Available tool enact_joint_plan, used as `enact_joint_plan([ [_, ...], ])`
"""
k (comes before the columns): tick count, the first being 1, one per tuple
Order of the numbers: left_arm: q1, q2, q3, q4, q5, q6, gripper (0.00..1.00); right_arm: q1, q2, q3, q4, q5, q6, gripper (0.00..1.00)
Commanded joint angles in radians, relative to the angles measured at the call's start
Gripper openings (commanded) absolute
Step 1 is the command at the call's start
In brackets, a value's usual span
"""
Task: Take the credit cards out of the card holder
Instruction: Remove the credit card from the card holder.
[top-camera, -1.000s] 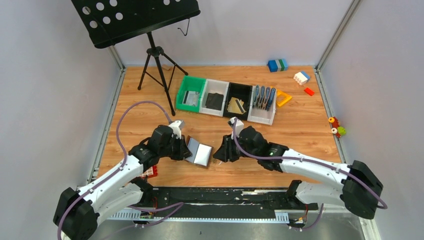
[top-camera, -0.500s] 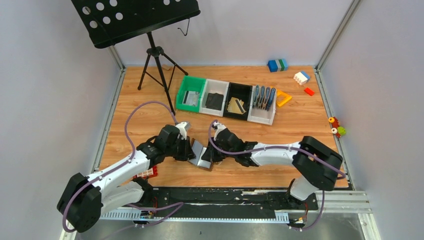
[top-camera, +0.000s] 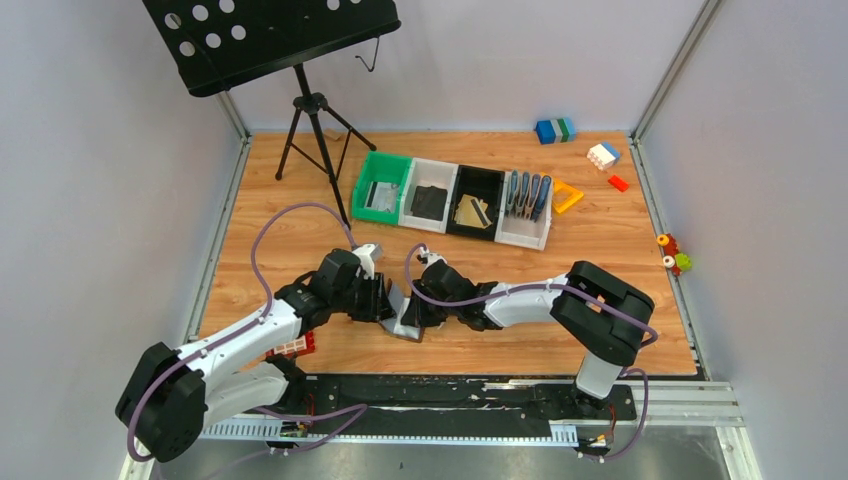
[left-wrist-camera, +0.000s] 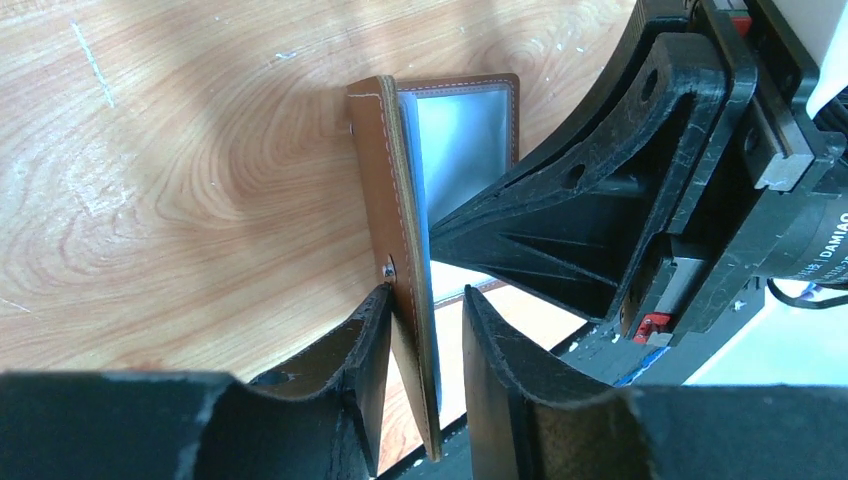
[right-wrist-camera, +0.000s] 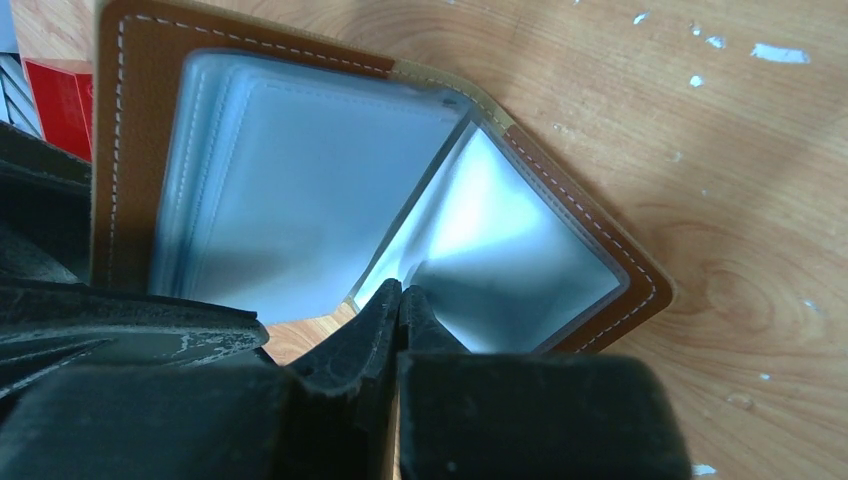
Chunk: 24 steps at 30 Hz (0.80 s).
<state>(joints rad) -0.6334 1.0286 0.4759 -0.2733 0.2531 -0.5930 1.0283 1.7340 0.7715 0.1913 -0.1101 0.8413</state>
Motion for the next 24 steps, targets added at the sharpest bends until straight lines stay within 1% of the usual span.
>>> enact_joint_plan([
  [1,-0.002,-0.025,0.03,0.016,0.015,-0.003,0.39,0.001,0.015,0.009,0.005,0.008,0.005,0.0],
  [4,0.002,-0.034,0.04,-0.011,0.002,-0.001,0.39,0.001,0.015,0.005,0.012,0.005,0.005,0.0],
  [7,0.008,-0.051,0.046,-0.022,0.012,0.001,0.41,0.001,0.018,0.005,0.018,-0.002,0.005,0.0],
  [10,0.015,-0.064,0.052,-0.034,0.019,0.004,0.42,0.002,0.022,0.006,0.025,-0.009,0.006,0.0],
  [12,0.021,-0.063,0.053,-0.035,0.024,0.005,0.4,0.002,0.022,0.008,0.028,-0.015,0.004,0.0],
  [17,0.032,-0.046,0.05,-0.024,0.048,0.003,0.29,0.002,0.021,0.011,0.028,-0.016,0.0,0.0],
  [21,0.039,-0.044,0.041,-0.004,0.081,-0.009,0.27,0.002,0.022,0.009,0.028,-0.017,-0.002,0.0],
  [24,0.05,-0.039,0.03,0.02,0.116,-0.02,0.22,0.003,0.024,0.008,0.028,-0.016,-0.002,0.0],
])
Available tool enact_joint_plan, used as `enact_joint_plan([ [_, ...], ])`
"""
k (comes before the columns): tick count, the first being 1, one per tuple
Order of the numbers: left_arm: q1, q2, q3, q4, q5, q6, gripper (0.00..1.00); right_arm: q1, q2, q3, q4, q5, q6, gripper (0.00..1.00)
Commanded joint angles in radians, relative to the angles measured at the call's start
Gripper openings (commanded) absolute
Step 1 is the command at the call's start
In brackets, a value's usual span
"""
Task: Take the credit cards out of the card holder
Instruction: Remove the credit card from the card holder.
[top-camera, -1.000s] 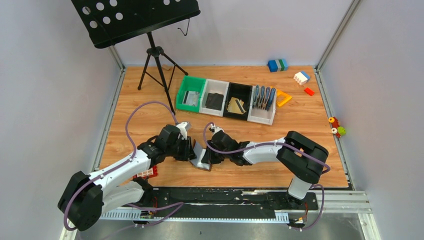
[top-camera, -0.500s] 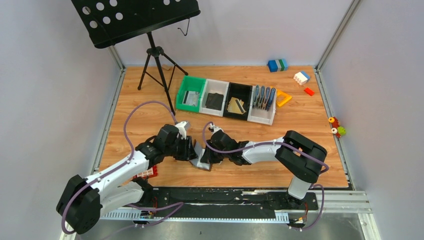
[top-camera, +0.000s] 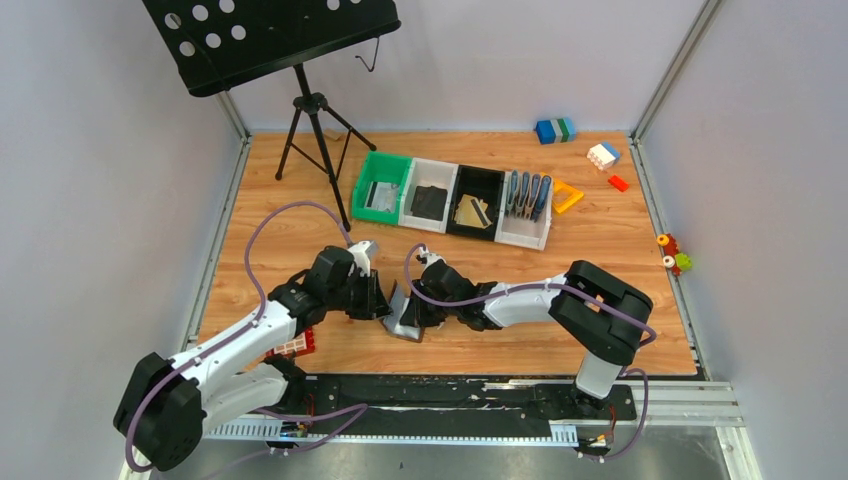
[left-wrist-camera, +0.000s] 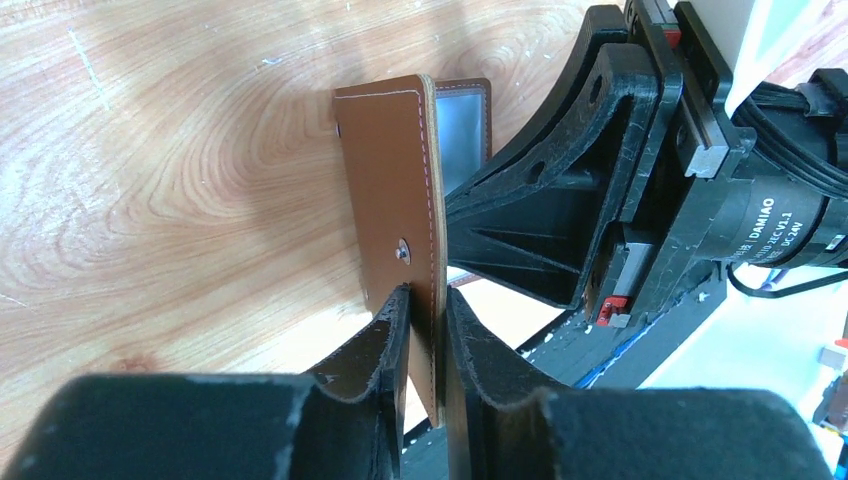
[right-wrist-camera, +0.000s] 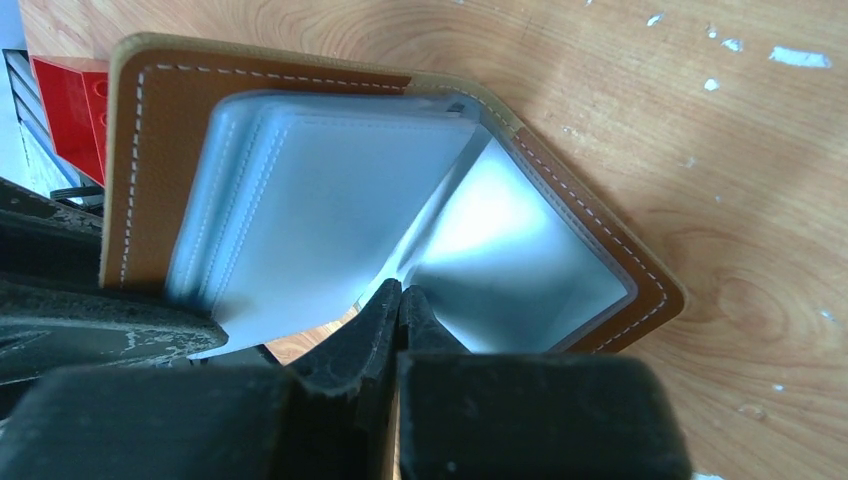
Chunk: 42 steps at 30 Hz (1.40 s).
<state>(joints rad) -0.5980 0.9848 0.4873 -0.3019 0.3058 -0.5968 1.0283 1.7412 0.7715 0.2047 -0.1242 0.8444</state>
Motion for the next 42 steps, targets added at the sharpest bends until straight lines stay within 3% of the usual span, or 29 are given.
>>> enact_joint_plan([
  [1,0.018,0.007,0.014,0.057,0.075,-0.02,0.2,0.003,0.017,0.007,0.015,-0.003,-0.006,0.0],
  [10,0.032,0.012,-0.002,0.088,0.138,-0.022,0.14,0.001,0.004,-0.011,0.007,0.028,-0.002,0.0],
  [22,0.032,0.004,0.002,0.068,0.143,-0.014,0.28,-0.006,0.002,-0.02,0.018,0.019,0.002,0.0],
  [30,0.032,0.021,-0.009,0.081,0.135,-0.012,0.14,-0.008,-0.013,-0.032,0.012,0.023,0.005,0.0],
  [42,0.032,0.016,-0.006,0.016,0.043,0.02,0.2,-0.02,-0.088,-0.067,-0.01,0.038,-0.002,0.01],
])
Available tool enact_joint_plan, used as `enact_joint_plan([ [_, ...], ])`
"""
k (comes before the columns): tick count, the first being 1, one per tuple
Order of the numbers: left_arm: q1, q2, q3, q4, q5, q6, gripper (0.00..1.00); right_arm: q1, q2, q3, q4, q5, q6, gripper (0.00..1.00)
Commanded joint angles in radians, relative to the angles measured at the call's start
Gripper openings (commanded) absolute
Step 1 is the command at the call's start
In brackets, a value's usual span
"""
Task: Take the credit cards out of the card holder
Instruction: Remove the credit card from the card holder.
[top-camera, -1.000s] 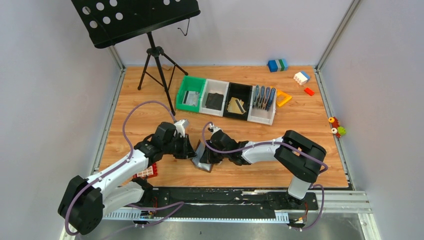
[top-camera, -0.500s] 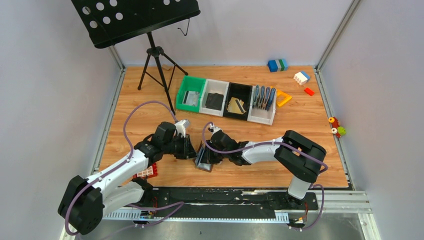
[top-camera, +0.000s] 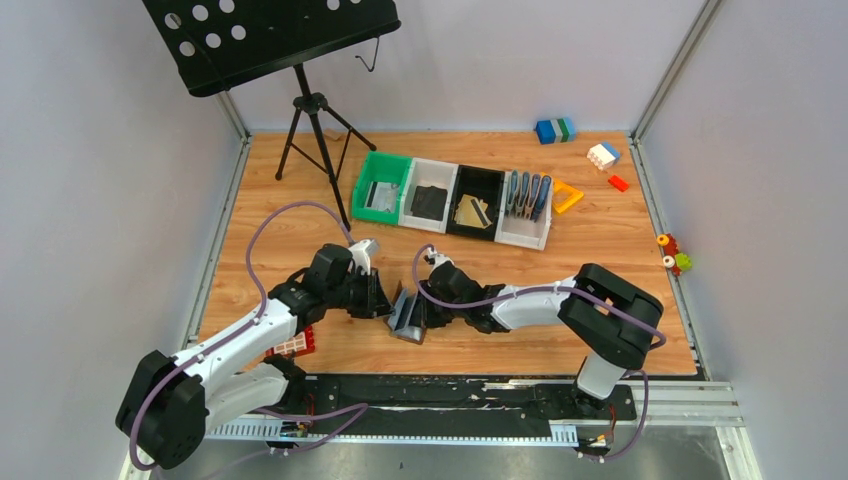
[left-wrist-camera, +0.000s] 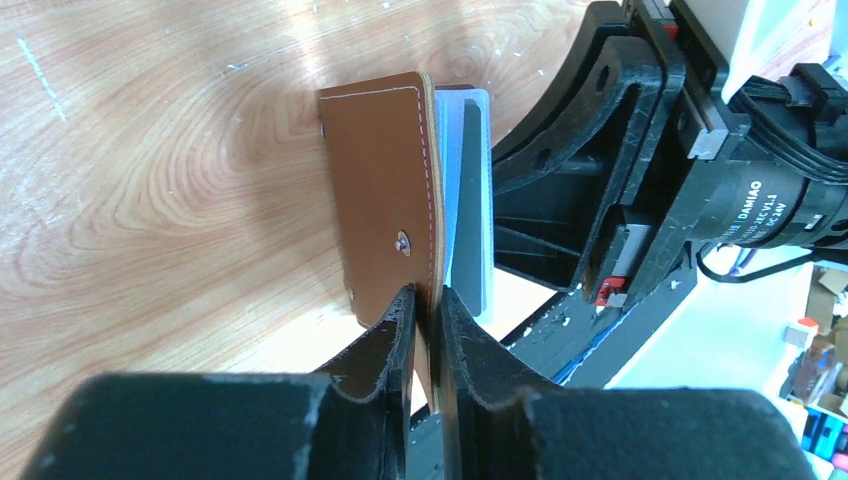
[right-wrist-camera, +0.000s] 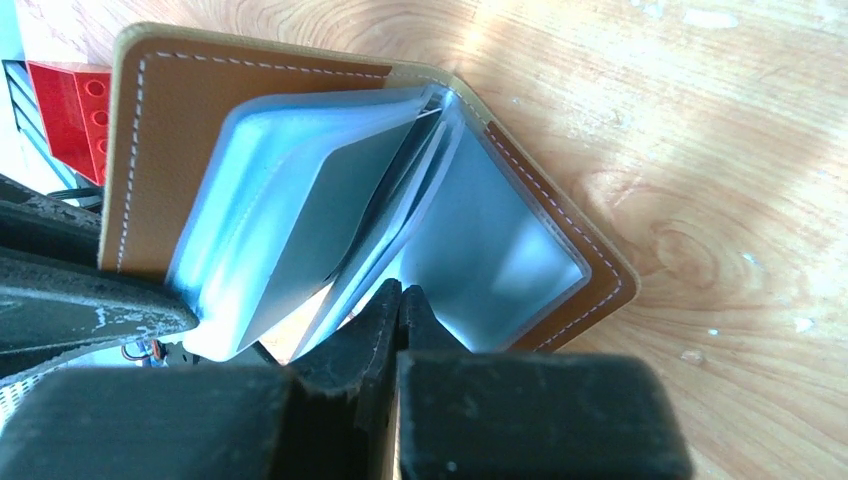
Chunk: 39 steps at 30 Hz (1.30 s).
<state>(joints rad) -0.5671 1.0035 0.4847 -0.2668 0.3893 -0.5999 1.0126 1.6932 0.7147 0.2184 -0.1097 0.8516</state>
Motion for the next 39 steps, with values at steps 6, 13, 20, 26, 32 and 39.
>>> enact_joint_plan([
  [6,0.001,-0.011,0.008,-0.065,-0.092,0.032,0.2,-0.007,-0.074,-0.03,-0.016,0.024,-0.013,0.06],
  [13,0.001,-0.022,0.001,-0.09,-0.155,0.016,0.2,-0.029,-0.103,-0.088,0.135,-0.058,-0.003,0.18],
  [20,0.001,0.008,-0.008,-0.076,-0.136,0.015,0.21,-0.029,-0.081,-0.082,0.214,-0.119,0.003,0.27],
  [26,0.002,-0.044,-0.04,-0.012,-0.084,-0.023,0.27,-0.029,-0.051,-0.052,0.208,-0.135,-0.003,0.29],
  [32,0.003,-0.117,-0.095,0.108,-0.005,-0.095,0.55,-0.029,-0.03,-0.044,0.204,-0.136,0.001,0.3],
  [39,0.003,-0.092,-0.108,0.151,0.036,-0.103,0.66,-0.029,-0.023,-0.033,0.215,-0.149,-0.003,0.33],
])
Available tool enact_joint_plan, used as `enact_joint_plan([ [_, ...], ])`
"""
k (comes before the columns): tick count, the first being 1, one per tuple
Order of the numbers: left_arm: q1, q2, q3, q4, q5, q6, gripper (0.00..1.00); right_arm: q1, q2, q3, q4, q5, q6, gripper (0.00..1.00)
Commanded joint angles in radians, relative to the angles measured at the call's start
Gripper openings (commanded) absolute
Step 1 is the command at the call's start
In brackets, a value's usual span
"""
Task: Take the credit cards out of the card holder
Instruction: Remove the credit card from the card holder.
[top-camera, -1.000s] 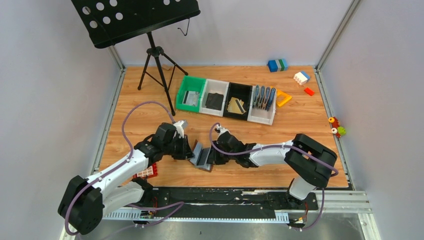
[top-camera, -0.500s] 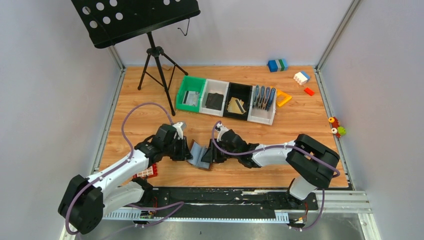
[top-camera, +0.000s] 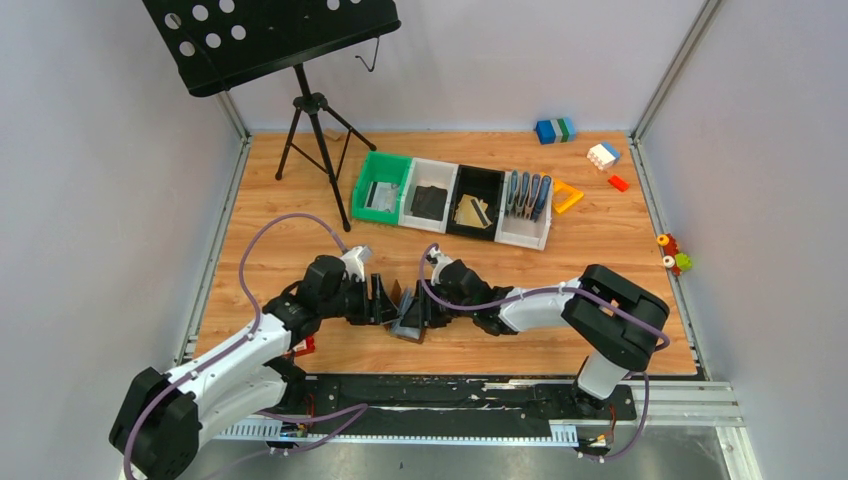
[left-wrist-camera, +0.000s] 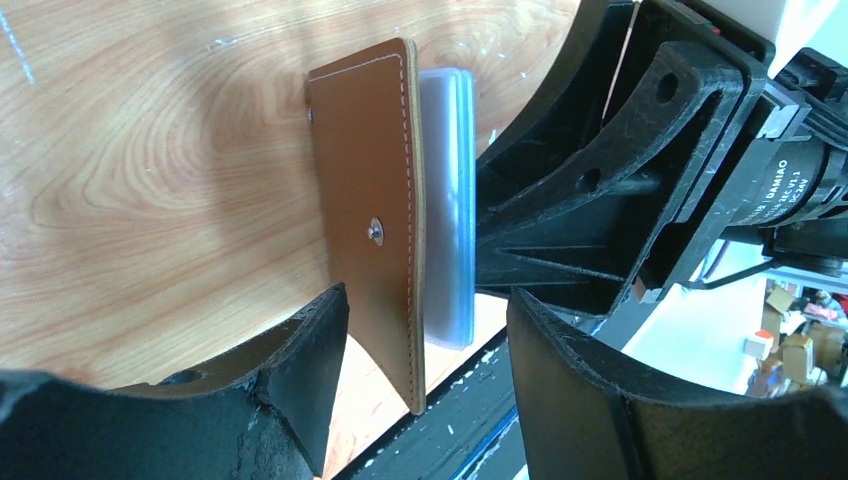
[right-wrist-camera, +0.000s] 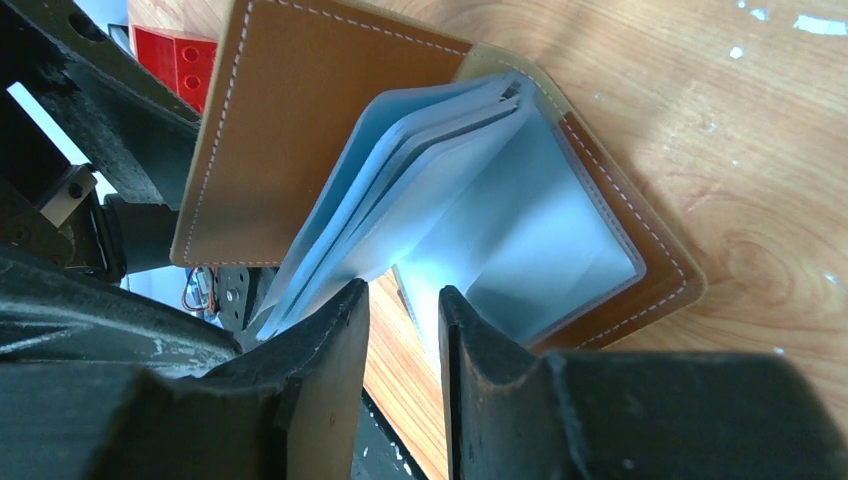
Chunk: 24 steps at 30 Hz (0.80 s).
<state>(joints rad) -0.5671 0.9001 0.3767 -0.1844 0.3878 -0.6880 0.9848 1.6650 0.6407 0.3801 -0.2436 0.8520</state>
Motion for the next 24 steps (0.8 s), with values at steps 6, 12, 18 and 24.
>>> enact_joint_plan([
  [6,0.003,0.036,0.018,0.034,0.012,0.008,0.64,-0.001,0.014,0.053,0.049,-0.022,-0.008,0.33],
  [12,0.003,0.056,0.028,0.01,-0.007,0.023,0.51,-0.001,0.015,0.059,0.034,-0.016,-0.011,0.33],
  [18,0.003,0.049,0.027,0.014,-0.004,0.021,0.26,-0.002,-0.001,0.06,-0.073,0.06,-0.02,0.34],
  [24,0.004,0.043,0.029,0.018,0.005,0.019,0.32,-0.005,0.007,0.057,-0.115,0.093,-0.027,0.33],
])
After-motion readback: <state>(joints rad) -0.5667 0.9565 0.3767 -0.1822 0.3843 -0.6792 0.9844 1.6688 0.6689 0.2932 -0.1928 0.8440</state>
